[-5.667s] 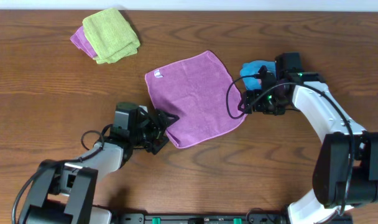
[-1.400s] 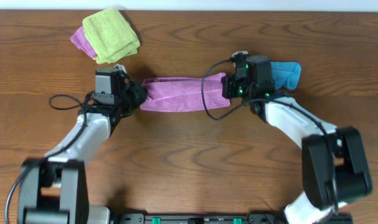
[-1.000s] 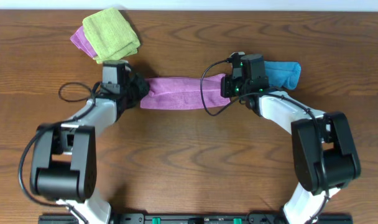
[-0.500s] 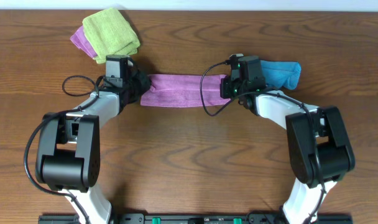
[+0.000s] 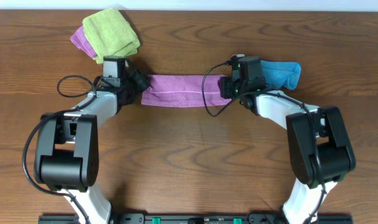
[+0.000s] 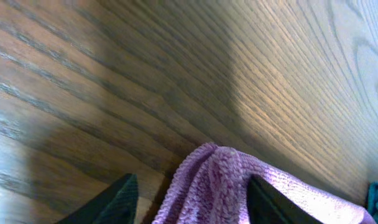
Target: Fold the cloth
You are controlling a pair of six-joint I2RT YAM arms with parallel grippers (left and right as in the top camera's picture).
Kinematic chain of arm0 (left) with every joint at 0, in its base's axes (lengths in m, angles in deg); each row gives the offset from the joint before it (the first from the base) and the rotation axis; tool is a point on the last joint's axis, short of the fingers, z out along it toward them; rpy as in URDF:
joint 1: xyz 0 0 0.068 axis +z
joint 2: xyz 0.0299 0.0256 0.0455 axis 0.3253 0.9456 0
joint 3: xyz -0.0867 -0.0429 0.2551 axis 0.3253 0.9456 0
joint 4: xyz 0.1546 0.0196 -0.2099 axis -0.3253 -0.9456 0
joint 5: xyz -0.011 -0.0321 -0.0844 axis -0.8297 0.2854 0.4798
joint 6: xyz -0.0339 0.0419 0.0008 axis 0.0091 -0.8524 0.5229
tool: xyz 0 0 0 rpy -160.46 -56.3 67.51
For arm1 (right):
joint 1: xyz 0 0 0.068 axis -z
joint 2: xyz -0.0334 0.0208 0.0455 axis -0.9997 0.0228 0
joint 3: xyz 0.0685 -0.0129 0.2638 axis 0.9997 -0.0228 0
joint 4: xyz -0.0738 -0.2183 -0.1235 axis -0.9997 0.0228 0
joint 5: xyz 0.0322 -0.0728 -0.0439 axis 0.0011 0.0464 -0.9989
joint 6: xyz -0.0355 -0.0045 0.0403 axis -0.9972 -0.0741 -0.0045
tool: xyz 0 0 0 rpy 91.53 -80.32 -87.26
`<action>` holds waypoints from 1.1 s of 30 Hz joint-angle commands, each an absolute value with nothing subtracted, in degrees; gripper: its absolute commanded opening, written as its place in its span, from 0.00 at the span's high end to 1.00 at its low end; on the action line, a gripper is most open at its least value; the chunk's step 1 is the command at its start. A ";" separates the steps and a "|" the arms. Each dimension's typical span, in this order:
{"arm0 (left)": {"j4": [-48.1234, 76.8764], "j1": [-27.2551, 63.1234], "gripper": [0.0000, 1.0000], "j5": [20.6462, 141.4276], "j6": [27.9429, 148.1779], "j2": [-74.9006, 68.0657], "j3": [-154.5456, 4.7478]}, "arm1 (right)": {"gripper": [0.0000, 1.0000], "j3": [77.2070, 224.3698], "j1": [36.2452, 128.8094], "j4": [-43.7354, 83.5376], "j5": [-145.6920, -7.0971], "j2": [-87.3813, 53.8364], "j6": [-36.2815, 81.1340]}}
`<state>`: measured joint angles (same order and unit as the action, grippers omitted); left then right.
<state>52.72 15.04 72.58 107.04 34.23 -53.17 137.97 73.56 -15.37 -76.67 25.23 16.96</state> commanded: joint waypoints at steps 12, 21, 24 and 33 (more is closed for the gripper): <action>48.16 16.55 0.94 80.82 107.39 23.37 -55.25 | 0.15 138.78 74.23 -4.85 -75.16 14.01 20.79; 46.87 12.96 0.94 80.10 107.74 25.40 -55.25 | 0.10 138.76 76.37 0.33 -68.34 14.03 26.75; 46.93 10.99 0.94 78.04 107.52 26.78 -55.25 | 0.10 138.73 76.40 0.98 -67.77 14.03 26.78; 46.89 9.46 0.94 74.68 106.85 34.47 -55.25 | 0.10 138.73 76.31 0.87 -67.40 14.38 29.68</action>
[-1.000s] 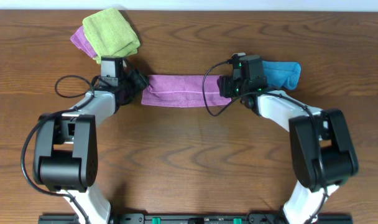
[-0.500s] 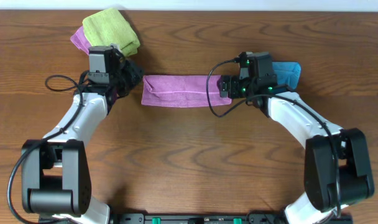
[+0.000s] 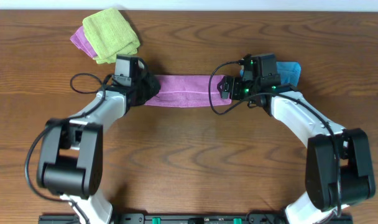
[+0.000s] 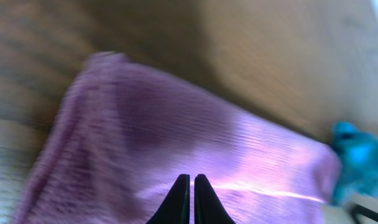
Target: Fold the cloth
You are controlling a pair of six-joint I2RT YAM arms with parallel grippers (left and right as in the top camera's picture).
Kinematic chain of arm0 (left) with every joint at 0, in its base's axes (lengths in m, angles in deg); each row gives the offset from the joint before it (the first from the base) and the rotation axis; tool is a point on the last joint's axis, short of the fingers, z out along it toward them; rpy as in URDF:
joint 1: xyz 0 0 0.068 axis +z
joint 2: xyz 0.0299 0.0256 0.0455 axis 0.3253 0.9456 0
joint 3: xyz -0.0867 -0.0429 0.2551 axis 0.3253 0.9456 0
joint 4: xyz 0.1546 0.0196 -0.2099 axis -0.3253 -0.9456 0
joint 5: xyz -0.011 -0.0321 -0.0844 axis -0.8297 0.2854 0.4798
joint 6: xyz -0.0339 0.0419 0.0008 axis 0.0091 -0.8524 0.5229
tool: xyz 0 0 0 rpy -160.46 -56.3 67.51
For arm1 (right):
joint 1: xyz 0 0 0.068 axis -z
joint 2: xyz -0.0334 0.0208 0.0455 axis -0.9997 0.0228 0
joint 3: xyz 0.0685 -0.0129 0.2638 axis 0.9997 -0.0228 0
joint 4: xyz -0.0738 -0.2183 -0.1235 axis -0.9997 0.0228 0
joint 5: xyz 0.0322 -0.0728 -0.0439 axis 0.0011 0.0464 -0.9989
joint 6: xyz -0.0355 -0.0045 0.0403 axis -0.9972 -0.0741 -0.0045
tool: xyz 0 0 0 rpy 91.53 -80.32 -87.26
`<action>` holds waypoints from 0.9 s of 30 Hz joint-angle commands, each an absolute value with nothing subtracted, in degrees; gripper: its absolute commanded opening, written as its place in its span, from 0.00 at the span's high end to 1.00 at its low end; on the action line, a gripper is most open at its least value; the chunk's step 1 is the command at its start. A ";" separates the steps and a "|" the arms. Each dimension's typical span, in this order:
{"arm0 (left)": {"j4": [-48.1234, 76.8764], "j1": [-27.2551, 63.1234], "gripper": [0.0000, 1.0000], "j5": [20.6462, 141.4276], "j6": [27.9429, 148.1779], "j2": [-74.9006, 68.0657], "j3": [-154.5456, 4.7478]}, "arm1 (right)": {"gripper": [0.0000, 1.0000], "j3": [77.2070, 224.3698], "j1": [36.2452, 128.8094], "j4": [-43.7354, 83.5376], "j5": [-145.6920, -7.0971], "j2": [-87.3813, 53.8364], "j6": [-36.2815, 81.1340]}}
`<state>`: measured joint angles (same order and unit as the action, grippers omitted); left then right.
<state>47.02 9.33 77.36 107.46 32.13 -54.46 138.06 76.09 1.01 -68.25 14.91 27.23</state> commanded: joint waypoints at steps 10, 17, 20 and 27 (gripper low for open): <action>46.56 9.42 0.94 72.88 106.87 38.41 -55.25 | 0.11 138.71 76.24 0.77 -65.28 18.23 31.87; 46.28 9.42 0.94 72.91 106.91 38.41 -55.25 | 0.14 138.71 76.24 -1.79 -64.89 21.38 32.74; 46.10 9.42 0.94 72.93 106.89 38.41 -55.25 | 0.19 138.71 76.18 -3.30 -64.80 22.67 33.64; 45.75 9.42 0.94 72.93 106.91 38.41 -55.25 | 0.30 138.71 75.57 -9.46 -62.46 27.17 36.00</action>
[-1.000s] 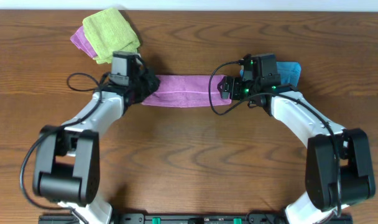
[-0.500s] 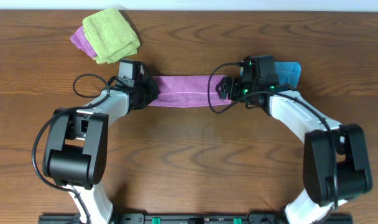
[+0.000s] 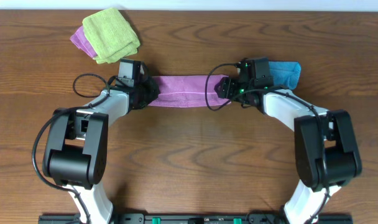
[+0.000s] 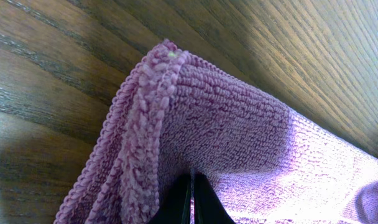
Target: Fold the cloth
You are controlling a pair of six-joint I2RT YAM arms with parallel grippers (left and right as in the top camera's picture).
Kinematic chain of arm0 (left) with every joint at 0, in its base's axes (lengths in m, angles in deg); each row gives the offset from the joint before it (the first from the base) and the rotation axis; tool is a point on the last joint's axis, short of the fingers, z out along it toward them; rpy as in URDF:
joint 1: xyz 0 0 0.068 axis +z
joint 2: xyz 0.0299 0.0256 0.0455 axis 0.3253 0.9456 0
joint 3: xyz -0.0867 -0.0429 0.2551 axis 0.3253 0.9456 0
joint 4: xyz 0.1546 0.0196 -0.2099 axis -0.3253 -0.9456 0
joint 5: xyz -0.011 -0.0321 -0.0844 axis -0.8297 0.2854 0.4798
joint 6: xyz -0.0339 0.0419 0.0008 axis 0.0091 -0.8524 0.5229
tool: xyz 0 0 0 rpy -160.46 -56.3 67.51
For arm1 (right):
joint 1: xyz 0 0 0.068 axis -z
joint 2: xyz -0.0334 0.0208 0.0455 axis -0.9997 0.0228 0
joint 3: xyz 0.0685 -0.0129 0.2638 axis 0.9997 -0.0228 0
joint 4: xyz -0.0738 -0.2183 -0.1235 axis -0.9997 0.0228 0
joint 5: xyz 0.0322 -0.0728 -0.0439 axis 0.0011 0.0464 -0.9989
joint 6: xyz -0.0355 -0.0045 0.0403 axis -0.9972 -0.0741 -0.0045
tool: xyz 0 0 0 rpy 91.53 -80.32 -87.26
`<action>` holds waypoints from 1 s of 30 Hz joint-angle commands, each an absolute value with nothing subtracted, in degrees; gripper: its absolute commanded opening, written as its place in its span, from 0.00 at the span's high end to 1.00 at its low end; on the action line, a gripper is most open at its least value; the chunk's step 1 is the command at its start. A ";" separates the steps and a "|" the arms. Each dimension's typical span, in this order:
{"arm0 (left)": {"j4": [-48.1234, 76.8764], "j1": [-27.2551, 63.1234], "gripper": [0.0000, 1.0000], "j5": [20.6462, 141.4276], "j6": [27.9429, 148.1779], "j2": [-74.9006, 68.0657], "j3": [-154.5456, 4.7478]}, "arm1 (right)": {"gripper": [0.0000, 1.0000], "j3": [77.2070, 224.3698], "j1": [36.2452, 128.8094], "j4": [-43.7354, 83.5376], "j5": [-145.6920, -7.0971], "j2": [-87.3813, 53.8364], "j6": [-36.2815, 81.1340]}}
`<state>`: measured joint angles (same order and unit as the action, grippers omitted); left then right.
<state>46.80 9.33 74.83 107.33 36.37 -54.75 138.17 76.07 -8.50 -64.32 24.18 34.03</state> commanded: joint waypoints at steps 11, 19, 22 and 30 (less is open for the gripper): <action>45.14 9.42 0.94 72.97 106.91 38.41 -55.25 | 0.99 138.73 76.16 -16.13 -62.64 27.91 34.60; 45.21 9.42 0.94 73.43 106.96 38.41 -55.32 | 0.98 138.73 76.13 -16.20 -61.91 22.12 33.94; 45.18 9.42 0.95 73.65 106.93 38.41 -55.32 | 0.99 138.73 75.85 -16.22 -60.30 20.24 33.94; 45.23 9.42 0.94 74.28 106.93 38.41 -55.32 | 0.98 138.78 73.45 -17.33 -57.50 18.30 34.23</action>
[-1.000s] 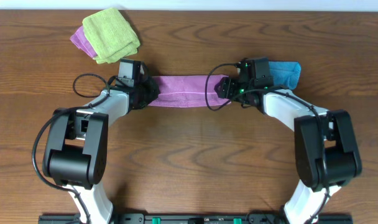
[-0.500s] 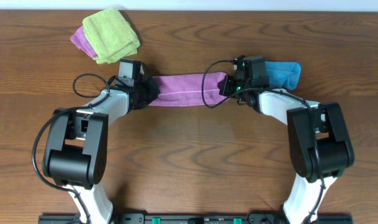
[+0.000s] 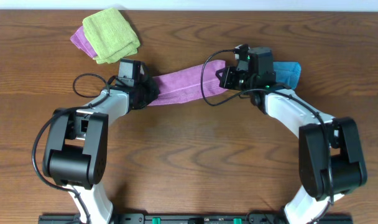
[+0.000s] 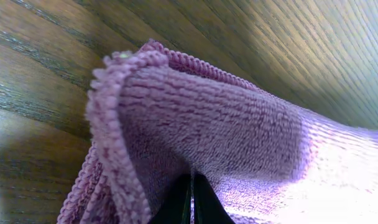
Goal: Fold the cloth
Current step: 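Fold the strip's right end with the right gripper toward the left gripper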
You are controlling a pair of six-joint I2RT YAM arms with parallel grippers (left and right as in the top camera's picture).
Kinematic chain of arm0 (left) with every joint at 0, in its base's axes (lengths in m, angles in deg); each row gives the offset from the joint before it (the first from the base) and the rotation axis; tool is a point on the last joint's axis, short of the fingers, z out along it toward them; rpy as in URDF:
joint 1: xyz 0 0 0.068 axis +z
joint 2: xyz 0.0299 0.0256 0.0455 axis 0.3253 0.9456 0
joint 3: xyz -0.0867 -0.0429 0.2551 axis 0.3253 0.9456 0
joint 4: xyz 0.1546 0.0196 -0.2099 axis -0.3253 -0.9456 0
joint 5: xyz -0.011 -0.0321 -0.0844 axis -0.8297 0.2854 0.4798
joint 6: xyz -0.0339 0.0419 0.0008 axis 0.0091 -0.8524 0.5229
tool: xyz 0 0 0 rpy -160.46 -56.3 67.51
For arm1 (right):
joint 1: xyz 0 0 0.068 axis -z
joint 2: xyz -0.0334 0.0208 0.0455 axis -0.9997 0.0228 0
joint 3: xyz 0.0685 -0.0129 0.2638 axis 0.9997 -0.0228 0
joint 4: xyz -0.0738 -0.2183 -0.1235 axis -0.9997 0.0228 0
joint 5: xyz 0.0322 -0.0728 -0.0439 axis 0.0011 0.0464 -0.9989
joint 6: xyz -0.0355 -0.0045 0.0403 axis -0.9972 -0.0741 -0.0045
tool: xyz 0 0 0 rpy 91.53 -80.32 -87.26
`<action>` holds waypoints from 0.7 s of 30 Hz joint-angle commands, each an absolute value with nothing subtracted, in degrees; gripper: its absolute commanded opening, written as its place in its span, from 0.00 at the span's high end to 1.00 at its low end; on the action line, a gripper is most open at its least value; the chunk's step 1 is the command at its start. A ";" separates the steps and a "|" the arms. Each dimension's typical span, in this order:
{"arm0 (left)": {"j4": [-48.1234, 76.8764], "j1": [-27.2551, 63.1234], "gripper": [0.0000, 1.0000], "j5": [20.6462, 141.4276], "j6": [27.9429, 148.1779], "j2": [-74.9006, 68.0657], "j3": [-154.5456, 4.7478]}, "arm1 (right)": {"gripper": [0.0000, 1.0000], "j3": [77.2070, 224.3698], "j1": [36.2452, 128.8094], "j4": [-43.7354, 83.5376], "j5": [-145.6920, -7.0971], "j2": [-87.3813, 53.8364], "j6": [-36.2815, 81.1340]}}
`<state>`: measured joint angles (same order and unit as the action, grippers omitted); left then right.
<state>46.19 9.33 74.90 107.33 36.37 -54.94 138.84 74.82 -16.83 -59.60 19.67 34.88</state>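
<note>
The purple cloth (image 3: 179, 84) is a long narrow folded strip stretched between my two grippers, slanting up toward the right. My left gripper (image 3: 144, 92) is shut on its left end. In the left wrist view the fingertips (image 4: 192, 193) are pinched together under the thick terry edge of the cloth (image 4: 226, 124). My right gripper (image 3: 225, 73) holds the strip's right end, which sits farther back than the left end. Its jaws are hidden under the wrist.
A blue cloth (image 3: 285, 73) lies just right of the right gripper. A folded green cloth (image 3: 111, 34) rests on another purple cloth (image 3: 80, 42) at the back left. A black cable (image 3: 204, 87) loops over the strip near the right gripper.
My right gripper has moved toward the back of the table with the cloth's right end, so the strip now slants instead of lying level. My left gripper stays shut on the left end in the same spot.
First my left gripper was open around the strip's left end, with the right gripper at the other end. Then the left gripper was shut on the cloth and the strip was stretched straight. It stayed level a second ago, and now its right end is carried back.
</note>
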 commanded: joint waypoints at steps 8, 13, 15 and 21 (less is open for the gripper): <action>45.23 9.42 0.94 74.92 106.93 38.38 -55.32 | 0.99 138.80 67.81 -22.34 -58.77 18.30 35.85; 45.16 9.55 0.94 76.34 106.89 38.27 -55.32 | 0.99 139.15 63.81 -22.99 -62.64 18.32 36.37; 44.92 9.64 0.94 76.40 106.85 38.01 -55.32 | 0.99 139.39 62.50 -22.95 -63.64 18.32 36.33; 43.87 9.73 0.94 76.36 104.22 36.66 -56.17 | 0.99 141.71 59.54 -22.97 -66.57 19.76 36.35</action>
<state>45.34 9.51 76.01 106.45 36.37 -55.18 139.30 60.55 -22.88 -63.97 19.65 35.45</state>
